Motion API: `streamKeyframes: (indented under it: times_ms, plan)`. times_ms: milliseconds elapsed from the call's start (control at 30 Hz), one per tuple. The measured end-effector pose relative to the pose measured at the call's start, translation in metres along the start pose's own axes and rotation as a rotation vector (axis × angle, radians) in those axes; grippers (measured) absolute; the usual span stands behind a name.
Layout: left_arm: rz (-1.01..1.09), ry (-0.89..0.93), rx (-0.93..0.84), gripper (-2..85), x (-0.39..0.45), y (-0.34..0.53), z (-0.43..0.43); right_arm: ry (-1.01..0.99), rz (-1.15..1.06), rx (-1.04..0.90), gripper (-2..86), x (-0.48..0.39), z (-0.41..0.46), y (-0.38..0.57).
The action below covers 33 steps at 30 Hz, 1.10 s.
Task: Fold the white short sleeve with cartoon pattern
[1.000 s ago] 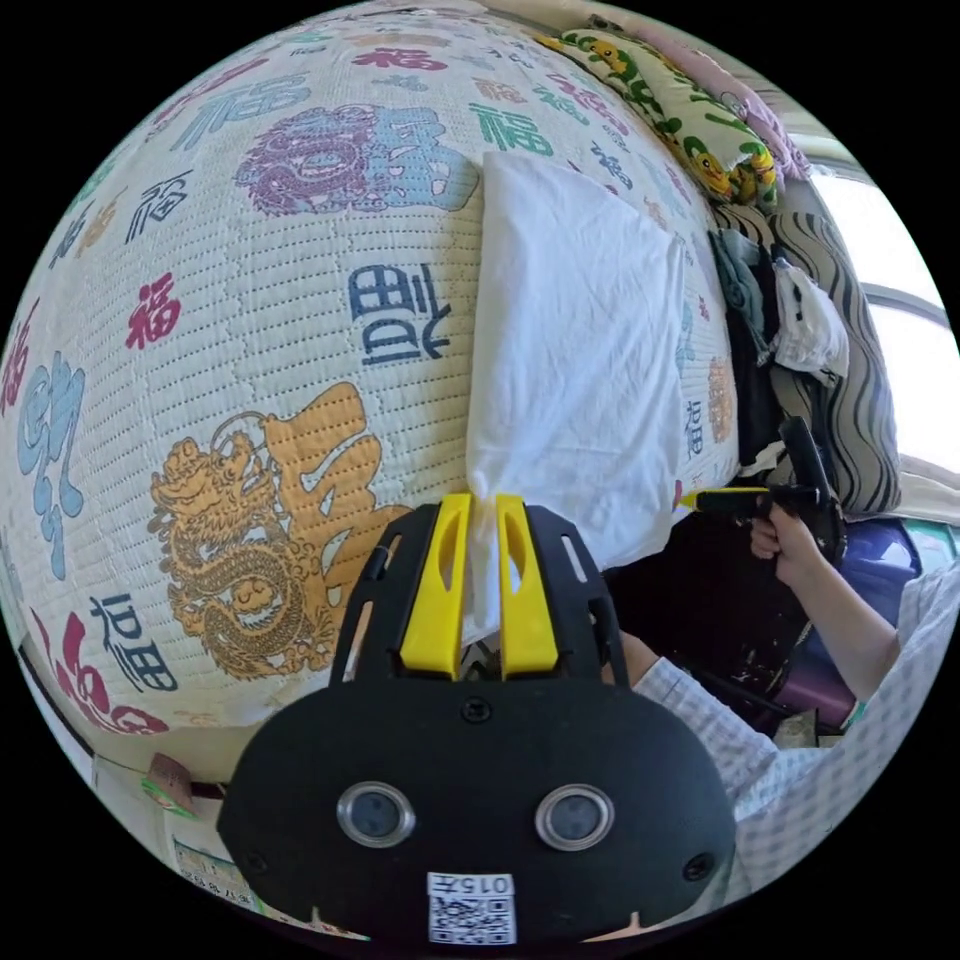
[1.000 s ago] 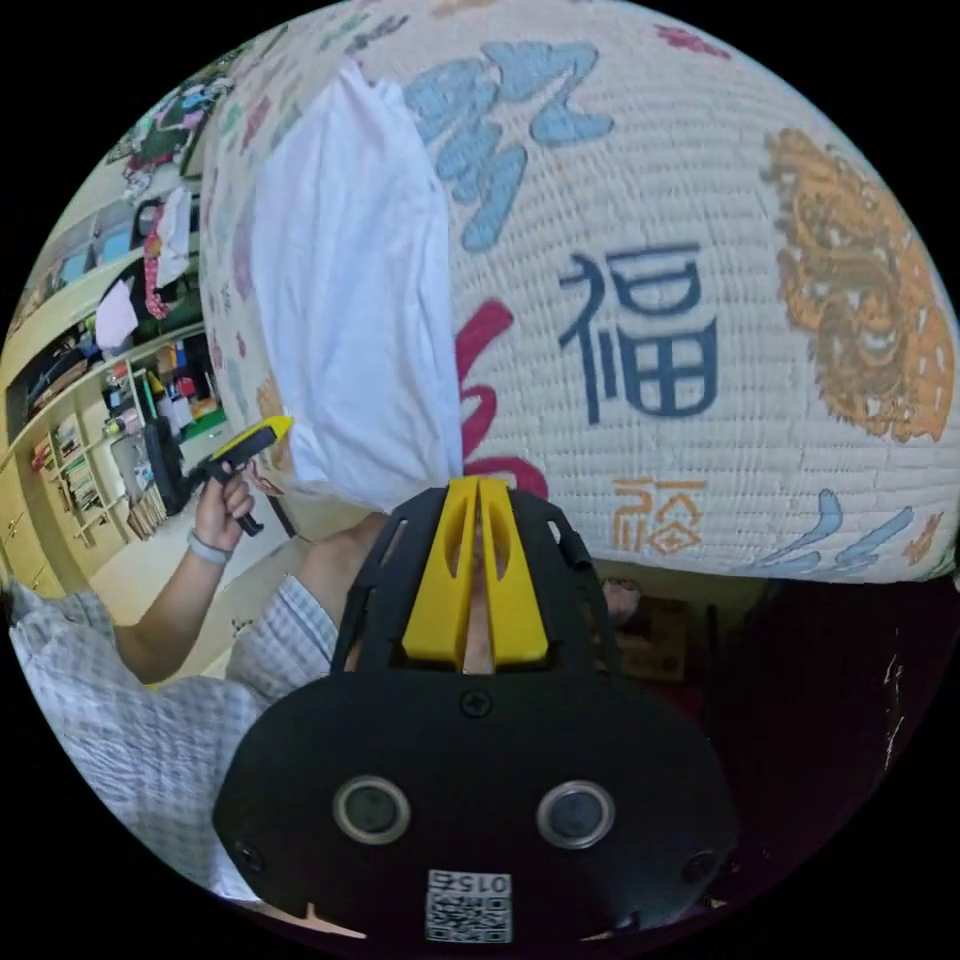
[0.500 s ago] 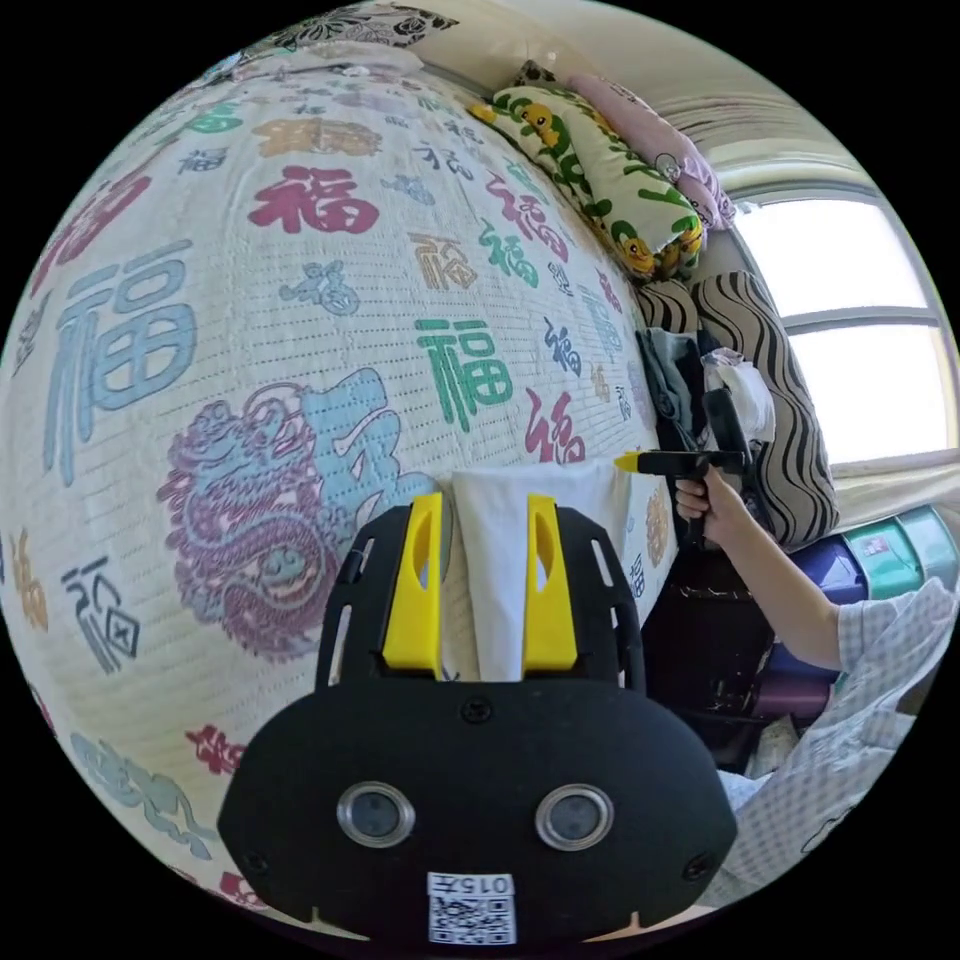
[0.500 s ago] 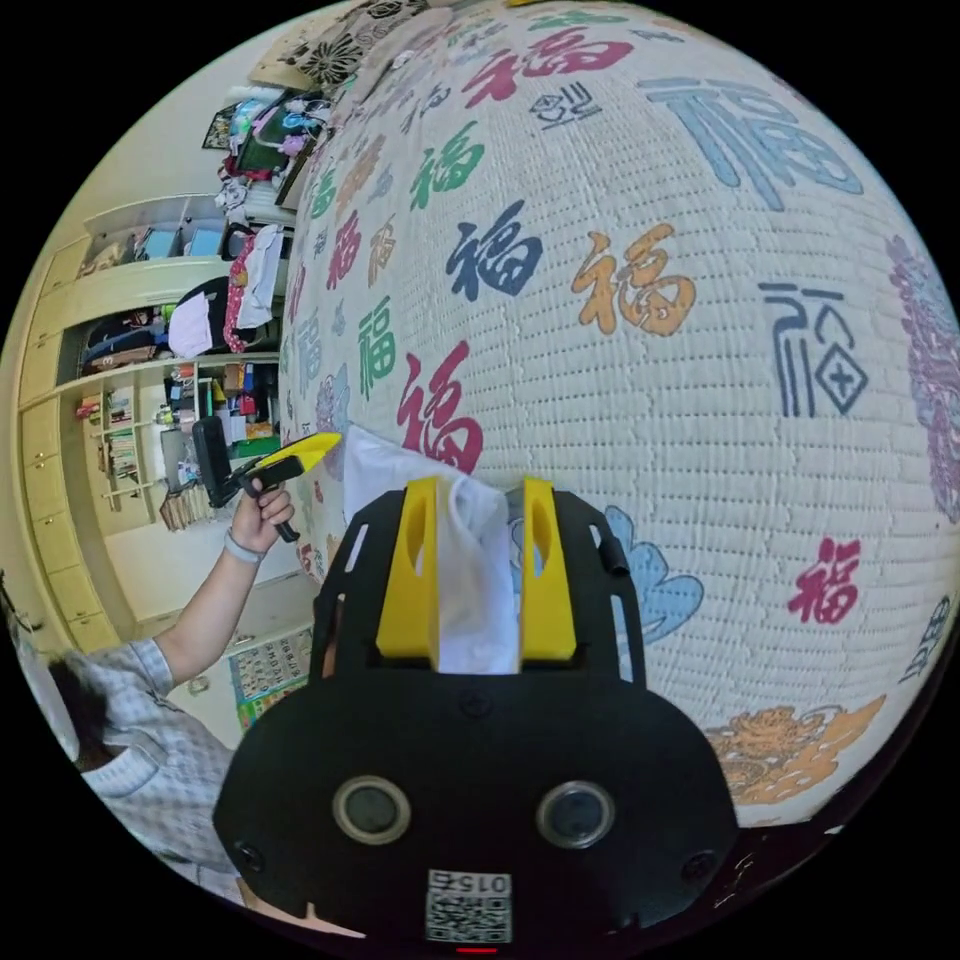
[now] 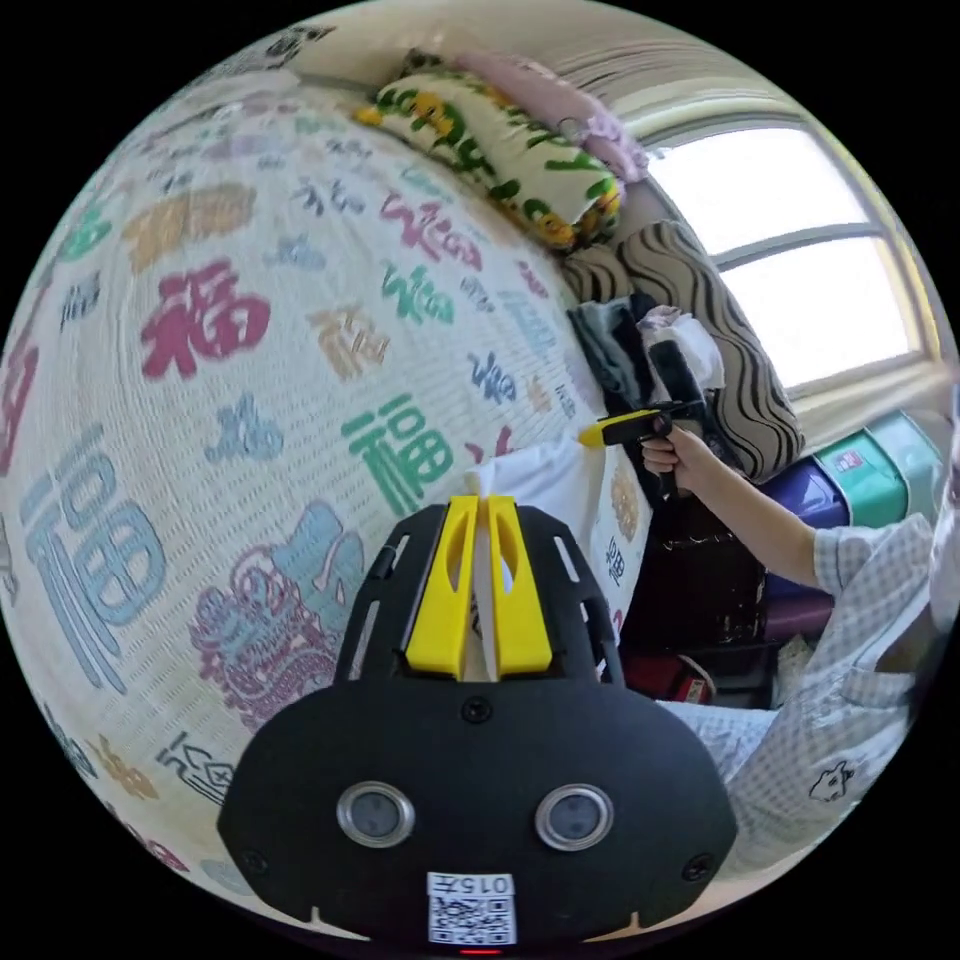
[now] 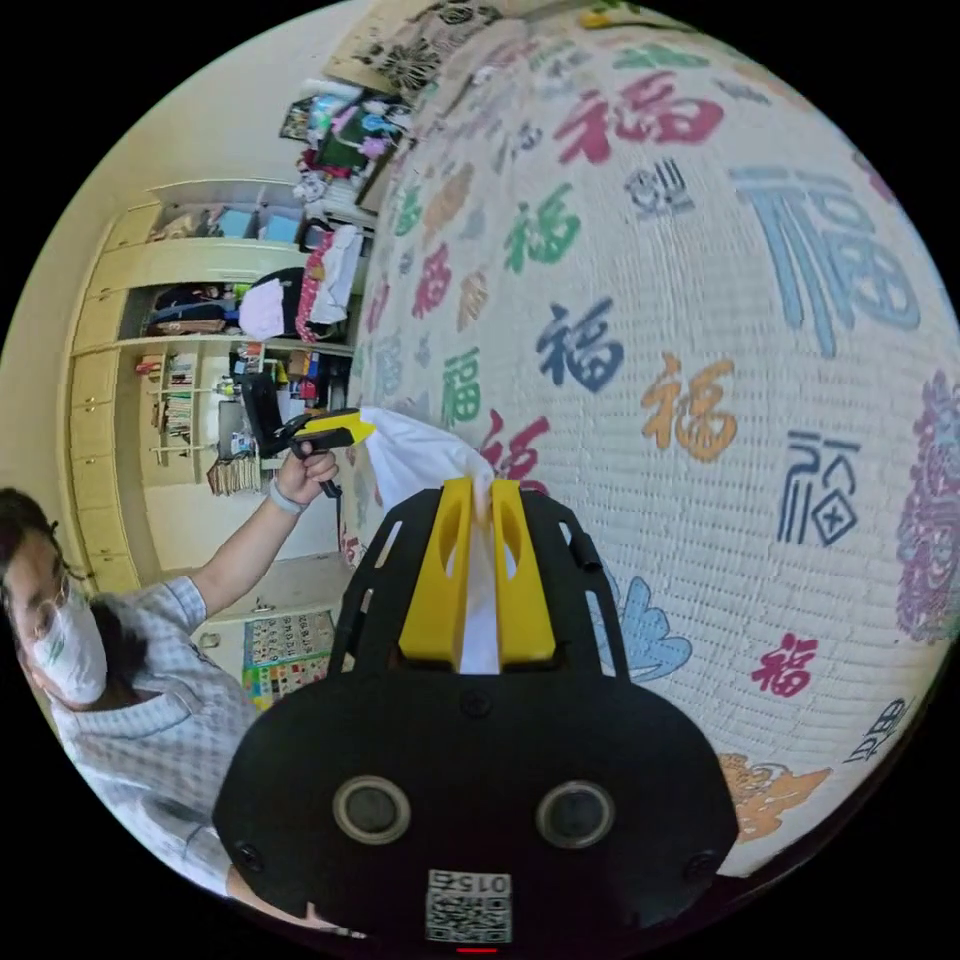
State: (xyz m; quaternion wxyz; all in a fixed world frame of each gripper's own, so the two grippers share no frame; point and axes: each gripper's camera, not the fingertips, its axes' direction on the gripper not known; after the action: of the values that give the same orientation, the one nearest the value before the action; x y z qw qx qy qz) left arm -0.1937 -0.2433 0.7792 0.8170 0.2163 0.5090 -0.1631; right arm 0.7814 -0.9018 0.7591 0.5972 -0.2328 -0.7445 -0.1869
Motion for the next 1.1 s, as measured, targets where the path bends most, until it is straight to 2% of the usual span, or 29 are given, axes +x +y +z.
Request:
streamKeyframes:
  times_ms: [133,233,333,433,567,700,833,1000,1100]
  plan:
    - [0.261,-0.013,0.075,0.0,0.042,0.007,-0.035,-0.006,-0.171,0.083,3.8,-0.053,-0.033,0.036]
    - [0.397,-0.01,0.038,0.0,0.068,0.037,-0.04,-0.013,-0.255,0.054,3.9,-0.082,-0.027,0.082]
    - [0.439,0.022,-0.04,0.1,0.082,0.079,-0.027,-0.03,-0.267,-0.004,3.9,-0.097,0.0,0.136]
    - [0.379,0.073,-0.138,0.2,0.082,0.121,0.002,-0.02,-0.214,-0.061,4.0,-0.099,0.044,0.187]
    - [0.278,0.053,-0.209,0.6,0.071,0.162,0.044,0.037,-0.082,-0.104,4.6,-0.086,0.107,0.236]
    - [0.125,-0.017,-0.267,1.6,0.051,0.185,0.086,0.128,-0.044,-0.08,5.4,-0.085,0.143,0.261]
    - [-0.031,-0.12,-0.294,3.7,0.045,0.195,0.093,0.122,0.06,-0.046,6.6,-0.098,0.144,0.284]
    - [-0.125,-0.164,-0.184,6.5,0.067,0.172,0.069,0.246,0.031,0.024,6.7,-0.144,0.108,0.291]
    - [-0.05,-0.159,-0.13,6.7,0.095,0.144,0.085,0.303,-0.063,0.051,5.5,-0.183,0.115,0.273]
